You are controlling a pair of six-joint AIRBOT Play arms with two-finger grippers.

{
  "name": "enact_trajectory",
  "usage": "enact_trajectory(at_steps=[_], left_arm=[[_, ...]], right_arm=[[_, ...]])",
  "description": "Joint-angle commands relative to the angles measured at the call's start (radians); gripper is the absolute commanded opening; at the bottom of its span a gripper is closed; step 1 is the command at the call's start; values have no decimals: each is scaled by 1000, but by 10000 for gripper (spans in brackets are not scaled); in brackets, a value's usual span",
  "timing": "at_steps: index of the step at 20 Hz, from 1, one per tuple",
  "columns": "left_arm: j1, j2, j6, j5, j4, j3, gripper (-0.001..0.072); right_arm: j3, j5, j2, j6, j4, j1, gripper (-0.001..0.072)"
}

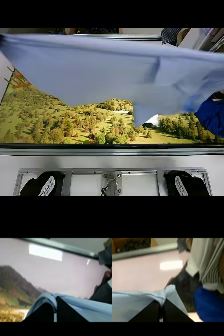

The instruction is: Fold the clothes and pants, and hang the long-sleeved shirts on hangers.

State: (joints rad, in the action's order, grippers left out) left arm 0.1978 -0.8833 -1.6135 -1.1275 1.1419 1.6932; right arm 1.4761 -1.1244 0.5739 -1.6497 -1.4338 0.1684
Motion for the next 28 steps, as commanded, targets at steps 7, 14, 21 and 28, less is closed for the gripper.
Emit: enact_trajectory(at_steps=[7,14,21,28], left_arm=[[20,328,0,230,10,45,7],[20,178,-26,241,9,-156,7],[-44,-283,-25,188,-8,-323,7],[-102,-784,-10,348,-19,-182,7]], right_arm=[[268,85,-74,-92,-2,24,18],[267,-122,154,-156,133,24,18],[201,-212,725,-75,159,-18,18],[201,219,1147,-40,190,-64,18]])
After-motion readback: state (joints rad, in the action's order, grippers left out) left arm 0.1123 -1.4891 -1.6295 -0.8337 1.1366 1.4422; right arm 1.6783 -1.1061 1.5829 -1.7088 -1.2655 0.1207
